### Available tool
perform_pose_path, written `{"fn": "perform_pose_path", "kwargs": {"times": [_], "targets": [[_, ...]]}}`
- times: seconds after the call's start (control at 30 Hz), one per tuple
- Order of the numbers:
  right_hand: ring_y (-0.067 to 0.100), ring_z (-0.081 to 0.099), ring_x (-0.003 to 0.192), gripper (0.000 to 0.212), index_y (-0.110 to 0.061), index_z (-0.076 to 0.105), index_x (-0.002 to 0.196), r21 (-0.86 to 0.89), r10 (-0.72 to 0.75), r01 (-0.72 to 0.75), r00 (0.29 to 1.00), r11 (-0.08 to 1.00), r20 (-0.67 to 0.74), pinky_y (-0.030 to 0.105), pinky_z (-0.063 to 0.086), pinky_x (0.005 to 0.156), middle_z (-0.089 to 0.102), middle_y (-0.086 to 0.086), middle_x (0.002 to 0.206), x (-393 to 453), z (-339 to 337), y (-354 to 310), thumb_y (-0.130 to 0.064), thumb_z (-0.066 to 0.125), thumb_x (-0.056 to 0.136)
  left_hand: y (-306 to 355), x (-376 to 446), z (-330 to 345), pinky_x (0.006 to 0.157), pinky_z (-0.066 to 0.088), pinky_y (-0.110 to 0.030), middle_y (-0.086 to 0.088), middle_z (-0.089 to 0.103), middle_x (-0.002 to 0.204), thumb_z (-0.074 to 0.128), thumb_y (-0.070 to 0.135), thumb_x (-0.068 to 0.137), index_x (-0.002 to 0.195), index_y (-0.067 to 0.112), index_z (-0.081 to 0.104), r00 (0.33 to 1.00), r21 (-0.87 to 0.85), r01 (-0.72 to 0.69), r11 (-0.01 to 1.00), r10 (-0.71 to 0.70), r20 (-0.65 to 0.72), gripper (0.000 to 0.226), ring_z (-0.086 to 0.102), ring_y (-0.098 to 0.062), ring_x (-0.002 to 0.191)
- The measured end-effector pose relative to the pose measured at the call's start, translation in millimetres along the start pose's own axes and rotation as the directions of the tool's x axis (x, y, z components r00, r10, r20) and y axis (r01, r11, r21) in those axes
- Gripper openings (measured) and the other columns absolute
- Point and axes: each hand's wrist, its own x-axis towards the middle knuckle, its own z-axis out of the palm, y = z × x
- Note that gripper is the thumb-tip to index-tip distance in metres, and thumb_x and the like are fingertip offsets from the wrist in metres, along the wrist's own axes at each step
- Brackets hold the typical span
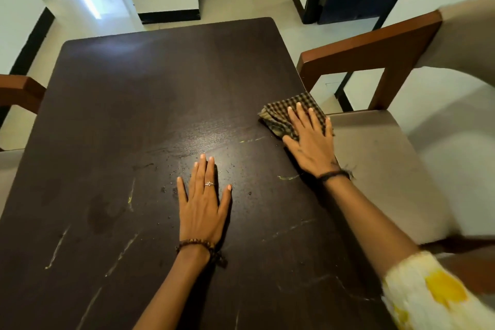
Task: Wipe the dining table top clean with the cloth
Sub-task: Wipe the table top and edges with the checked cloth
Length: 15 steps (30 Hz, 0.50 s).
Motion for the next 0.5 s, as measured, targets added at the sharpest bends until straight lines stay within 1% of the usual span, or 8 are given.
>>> {"fn": "perform_pose_path", "kwargs": {"times": [0.07,0.13,0.2,0.27,0.4,0.5], "targets": [[0.021,-0.001,0.146,0.066,-0.027,0.006,0.148,-0.005,0.008,-0.008,1.000,1.000,-0.024,0.047,-0.009,0.114,0.000,-0.001,0.159,-36,3,2,-0.043,0.039,0.094,0,-1,0,0.115,-0.006,-0.041,0.005,-0.004,0.151,0.030,0.044,0.095,0.141,0.022,-0.003,1.000,0.002,0.003,1.000,-0.003,0.000,0.061,-0.004,-0.009,0.139],[0.021,-0.003,0.146,0.069,-0.028,0.001,0.148,-0.052,0.019,-0.020,1.000,0.998,-0.019,0.044,-0.011,0.113,-0.003,-0.001,0.159,-64,7,3,-0.046,0.038,0.093,-1,-1,1,0.114,-0.007,-0.040,0.005,-0.004,0.151,0.020,0.049,0.091,0.142,0.023,-0.004,1.000,0.017,0.011,1.000,-0.011,0.007,0.062,-0.004,-0.009,0.139],[0.021,-0.003,0.146,0.069,-0.029,0.000,0.148,-0.070,0.037,-0.037,0.999,0.997,-0.006,0.044,-0.010,0.114,-0.004,-0.001,0.159,-68,9,3,-0.047,0.037,0.093,-1,-1,2,0.114,-0.008,-0.040,0.006,-0.004,0.151,0.010,0.053,0.087,0.142,0.023,-0.003,1.000,0.036,0.011,0.999,-0.011,0.012,0.064,-0.004,-0.009,0.139],[0.022,-0.002,0.146,0.068,-0.028,0.002,0.148,-0.050,0.055,-0.055,0.998,0.997,0.002,0.047,-0.008,0.115,-0.002,-0.001,0.159,-49,6,2,-0.046,0.037,0.093,-1,-1,3,0.114,-0.009,-0.039,0.006,-0.003,0.151,0.007,0.053,0.085,0.142,0.023,-0.001,1.000,0.053,0.009,0.999,-0.009,0.012,0.065,-0.005,-0.008,0.138],[0.023,-0.003,0.146,0.065,-0.026,0.006,0.149,0.001,0.090,-0.090,0.996,0.996,0.030,0.050,-0.005,0.115,-0.001,0.000,0.159,15,-2,2,-0.046,0.035,0.095,-1,-1,3,0.113,-0.011,-0.037,0.007,-0.003,0.151,0.007,0.054,0.085,0.142,0.024,0.000,1.000,0.074,0.015,0.997,-0.016,0.017,0.065,-0.006,-0.006,0.138],[0.023,-0.004,0.146,0.064,-0.025,0.004,0.149,-0.005,0.089,-0.089,0.995,0.996,0.054,0.051,-0.004,0.116,-0.001,0.000,0.159,33,-4,3,-0.047,0.032,0.095,-1,-2,2,0.113,-0.012,-0.036,0.006,-0.001,0.151,0.009,0.053,0.086,0.141,0.024,0.000,0.999,0.083,0.019,0.996,-0.021,0.028,0.063,-0.005,-0.005,0.138]]}}
